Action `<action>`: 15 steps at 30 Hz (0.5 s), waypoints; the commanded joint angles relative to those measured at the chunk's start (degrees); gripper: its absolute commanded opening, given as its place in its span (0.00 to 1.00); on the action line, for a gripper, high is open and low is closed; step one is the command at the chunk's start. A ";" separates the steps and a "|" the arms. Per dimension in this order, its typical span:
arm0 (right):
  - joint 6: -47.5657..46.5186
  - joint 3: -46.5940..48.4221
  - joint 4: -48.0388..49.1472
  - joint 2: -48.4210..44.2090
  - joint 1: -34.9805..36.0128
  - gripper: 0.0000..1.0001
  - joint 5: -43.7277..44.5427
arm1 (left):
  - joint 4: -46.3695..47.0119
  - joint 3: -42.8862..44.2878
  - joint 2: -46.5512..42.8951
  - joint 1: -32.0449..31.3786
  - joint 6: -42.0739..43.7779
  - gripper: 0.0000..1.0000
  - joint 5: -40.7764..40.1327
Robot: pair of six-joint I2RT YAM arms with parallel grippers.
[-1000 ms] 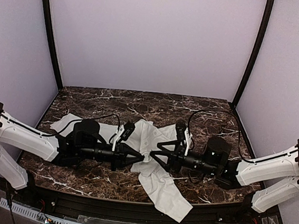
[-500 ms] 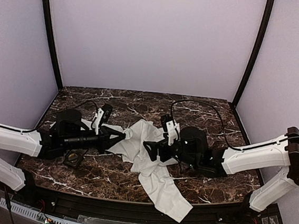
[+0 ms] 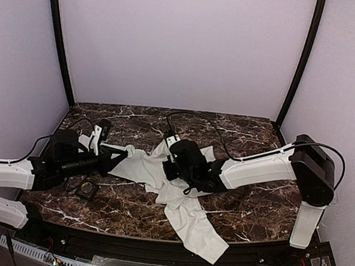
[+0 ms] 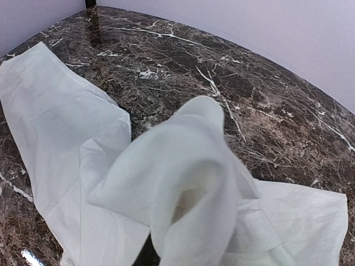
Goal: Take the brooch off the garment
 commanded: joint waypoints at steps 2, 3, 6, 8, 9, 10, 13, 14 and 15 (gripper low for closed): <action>-1.18 4.53 -1.86 -4.66 -1.71 0.00 3.46 | -2.79 -1.42 -3.10 1.27 0.57 0.01 -1.11; -1.21 4.06 -1.23 -6.58 -2.18 0.00 3.60 | -3.25 -1.42 -3.40 1.32 0.69 0.01 -1.12; -2.14 2.44 1.50 -12.57 -3.96 0.00 4.37 | -4.27 -1.53 -4.95 1.45 0.95 0.01 -1.40; -4.29 2.20 2.66 -15.51 -4.61 0.00 7.75 | -4.88 -1.60 -5.81 1.54 1.09 0.01 -1.76; -5.42 2.38 2.82 -16.61 -4.92 0.00 10.20 | -5.08 -1.59 -6.39 1.59 1.12 0.01 -1.88; -6.61 2.51 3.15 -17.47 -5.26 0.00 12.43 | -5.45 -1.66 -6.68 1.61 1.17 0.01 -1.99; -9.54 2.28 4.62 -19.97 -6.78 0.00 18.65 | -6.16 -1.79 -7.98 1.73 1.28 0.01 -2.50; -10.49 1.92 5.38 -20.74 -7.44 0.00 21.03 | -6.44 -1.77 -8.22 1.77 1.32 0.01 -2.63; -11.57 1.42 6.43 -21.48 -8.01 0.00 23.48 | -6.61 -1.82 -8.73 1.78 1.32 0.01 -2.71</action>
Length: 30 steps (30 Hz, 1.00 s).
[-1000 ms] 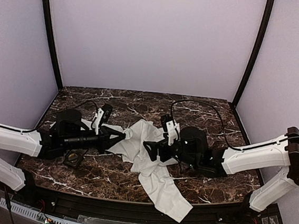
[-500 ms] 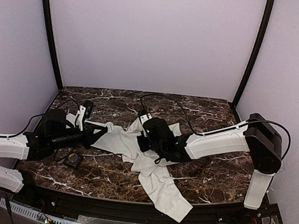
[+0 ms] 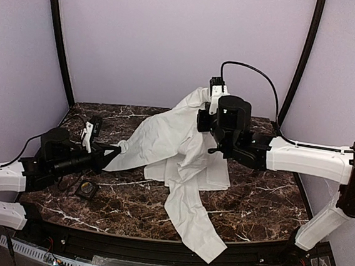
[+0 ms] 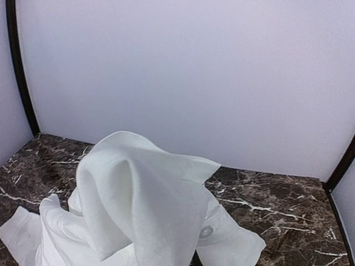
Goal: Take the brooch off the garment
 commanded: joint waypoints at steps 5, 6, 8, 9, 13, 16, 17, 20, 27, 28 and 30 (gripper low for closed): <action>-10.67 -5.39 11.69 -6.52 -5.06 0.00 22.43 | -3.73 -1.47 -3.60 0.54 0.88 0.01 -1.65; -10.46 -6.34 11.56 -7.45 -5.81 0.00 23.15 | -3.93 -1.52 -4.08 0.54 0.88 0.01 -1.74; -8.67 -8.17 9.94 -9.52 -7.64 0.00 23.45 | -4.41 -1.75 -4.81 0.56 0.89 0.01 -2.05; -7.30 -8.91 8.60 -10.52 -8.76 0.00 23.61 | -4.75 -1.97 -5.31 0.60 0.89 0.01 -2.30; -1.25 -11.97 2.74 -13.53 -12.96 0.00 23.35 | -5.37 -2.37 -6.07 0.67 0.96 0.01 -3.58; 3.19 -14.93 -1.16 -14.98 -16.56 0.00 24.10 | -6.19 -2.34 -5.22 0.63 1.06 0.01 -6.79; 5.62 -15.81 -3.22 -15.35 -18.08 0.00 23.11 | -6.39 -2.26 -4.31 0.63 1.06 0.01 -7.47; 9.99 -19.51 -5.42 -16.35 -22.10 0.00 15.19 | -6.86 -1.57 -1.73 0.65 1.09 0.01 -10.05; 13.64 -25.63 -4.91 -14.31 -23.02 0.00 3.21 | -7.60 2.91 7.96 0.90 2.13 0.01 -13.94; 14.18 -26.05 -5.10 -13.86 -23.03 0.00 2.04 | -7.86 4.03 8.91 0.99 2.54 0.01 -15.36; 14.55 -27.45 -4.16 -13.40 -23.01 0.00 -1.63 | -9.13 6.10 12.01 1.06 2.71 0.01 -18.68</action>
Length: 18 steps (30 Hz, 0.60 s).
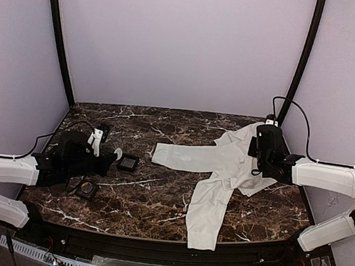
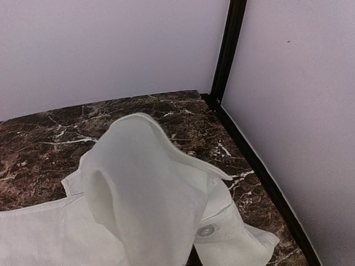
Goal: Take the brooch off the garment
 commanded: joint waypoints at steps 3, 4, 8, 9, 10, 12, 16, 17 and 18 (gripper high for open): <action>2.39 -3.81 2.79 1.10 0.33 0.36 -15.85 | -3.17 7.26 8.45 0.48 1.77 0.01 -8.11; 2.06 -4.45 3.15 0.99 0.60 0.55 -17.96 | -2.99 8.39 10.19 0.48 1.97 0.01 -8.14; 2.03 -6.35 2.28 -0.81 2.62 0.88 -20.67 | -4.60 12.13 14.89 0.48 3.41 0.01 -11.11; 2.30 -6.74 1.56 -1.61 3.20 0.91 -20.18 | -5.79 13.36 15.56 0.50 3.87 0.01 -13.03; 2.53 -7.16 0.86 -2.58 3.80 0.93 -19.64 | -6.23 13.87 16.80 0.49 4.07 0.01 -13.89; 2.98 -8.27 0.03 -4.91 4.65 0.94 -18.97 | -7.34 15.10 18.23 0.48 4.71 0.01 -16.04; 3.65 -11.00 -0.25 -11.03 5.27 0.96 -20.38 | -7.96 16.53 20.48 0.48 5.98 0.01 -17.16; 3.82 -11.63 -0.37 -12.61 5.31 0.96 -20.77 | -8.25 17.01 20.99 0.48 6.31 0.01 -17.13; 4.05 -12.12 -0.65 -14.27 5.44 0.97 -21.13 | -8.48 17.32 21.94 0.48 6.44 0.01 -17.08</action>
